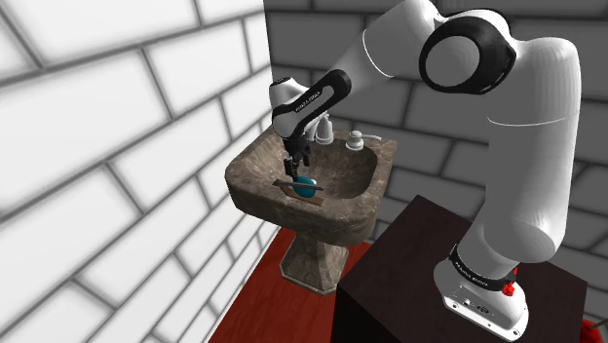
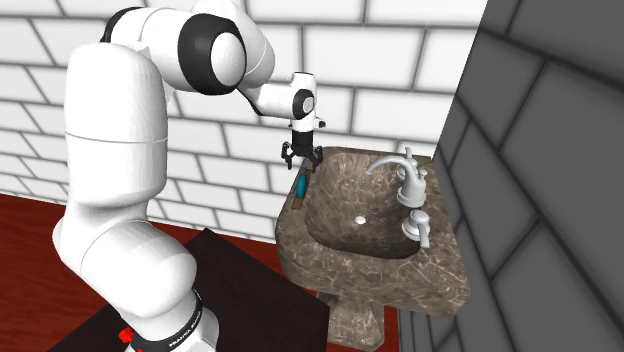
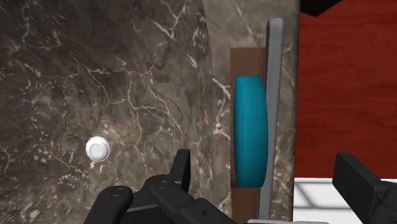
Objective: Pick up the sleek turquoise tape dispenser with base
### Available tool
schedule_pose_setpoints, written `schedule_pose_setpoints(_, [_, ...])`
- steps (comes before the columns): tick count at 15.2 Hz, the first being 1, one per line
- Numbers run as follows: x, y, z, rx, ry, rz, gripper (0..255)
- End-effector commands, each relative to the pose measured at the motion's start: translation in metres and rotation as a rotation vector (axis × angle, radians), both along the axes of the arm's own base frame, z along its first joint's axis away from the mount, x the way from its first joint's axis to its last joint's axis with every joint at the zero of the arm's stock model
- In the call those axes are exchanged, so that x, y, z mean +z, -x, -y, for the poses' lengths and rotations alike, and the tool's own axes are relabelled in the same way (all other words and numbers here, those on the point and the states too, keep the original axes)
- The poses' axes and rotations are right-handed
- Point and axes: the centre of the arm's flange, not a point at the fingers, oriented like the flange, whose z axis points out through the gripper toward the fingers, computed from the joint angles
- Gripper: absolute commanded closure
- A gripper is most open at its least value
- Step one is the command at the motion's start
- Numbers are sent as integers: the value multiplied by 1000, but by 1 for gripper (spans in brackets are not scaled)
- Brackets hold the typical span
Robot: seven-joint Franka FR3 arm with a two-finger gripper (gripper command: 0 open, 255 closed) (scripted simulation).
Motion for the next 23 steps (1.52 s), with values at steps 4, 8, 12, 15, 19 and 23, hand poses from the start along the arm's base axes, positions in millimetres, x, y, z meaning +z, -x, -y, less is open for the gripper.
schedule_pose_setpoints(4, [-34, -15, -11, 16, -1, -5, 0])
schedule_pose_setpoints(8, [-55, -15, -11, 16, -1, -5, 0])
schedule_pose_setpoints(12, [-58, -16, -12, 16, -1, -5, 255])
schedule_pose_setpoints(15, [-58, -16, -12, 16, -1, -5, 255])
schedule_pose_setpoints(19, [-58, -16, -12, 16, -1, -5, 255])
schedule_pose_setpoints(23, [-42, -15, -11, 16, -1, -5, 255])
